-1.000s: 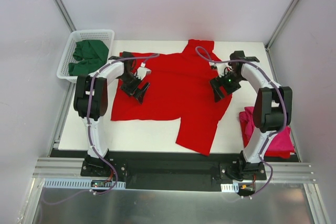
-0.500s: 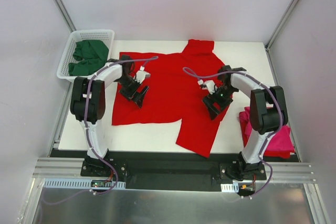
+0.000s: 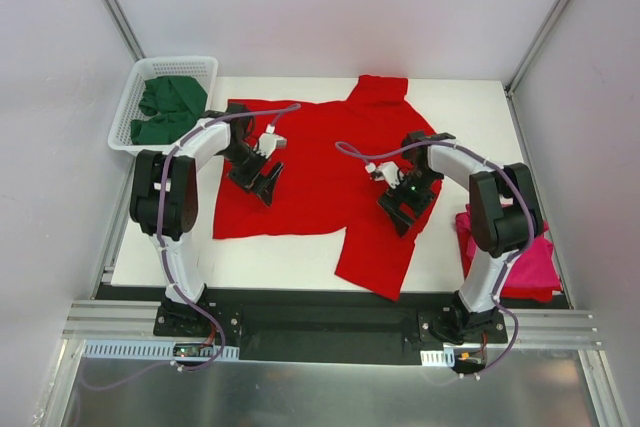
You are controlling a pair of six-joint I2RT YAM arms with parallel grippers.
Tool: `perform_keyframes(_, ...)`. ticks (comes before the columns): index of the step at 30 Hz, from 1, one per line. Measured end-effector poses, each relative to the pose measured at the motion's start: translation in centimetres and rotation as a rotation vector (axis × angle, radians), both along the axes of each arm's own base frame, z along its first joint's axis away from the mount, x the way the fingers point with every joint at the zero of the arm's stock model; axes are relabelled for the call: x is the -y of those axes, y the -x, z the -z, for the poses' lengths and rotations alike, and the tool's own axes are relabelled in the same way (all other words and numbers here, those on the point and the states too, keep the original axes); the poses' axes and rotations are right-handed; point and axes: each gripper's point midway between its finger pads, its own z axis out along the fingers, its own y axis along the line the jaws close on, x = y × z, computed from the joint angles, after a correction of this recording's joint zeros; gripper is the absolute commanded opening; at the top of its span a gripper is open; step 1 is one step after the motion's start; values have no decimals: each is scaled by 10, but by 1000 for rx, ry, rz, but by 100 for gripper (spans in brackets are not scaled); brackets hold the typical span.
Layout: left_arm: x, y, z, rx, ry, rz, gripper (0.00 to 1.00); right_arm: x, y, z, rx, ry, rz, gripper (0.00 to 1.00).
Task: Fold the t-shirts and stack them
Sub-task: Flatten out the tshirt
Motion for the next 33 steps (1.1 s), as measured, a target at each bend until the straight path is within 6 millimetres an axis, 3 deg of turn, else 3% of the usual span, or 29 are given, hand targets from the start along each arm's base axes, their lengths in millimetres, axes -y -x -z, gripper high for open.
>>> perform_keyframes(15, 9, 22, 16, -132, 57, -18, 99, 1, 16, -4, -56, 15, -47, 96)
perform_keyframes(24, 7, 56, 16, -188, 76, -18, 99, 2, 28, -7, -96, 27, -70, 96)
perform_keyframes(33, -2, 56, 15, -174, 20, -13, 99, -4, 41, -15, -127, 39, -118, 96)
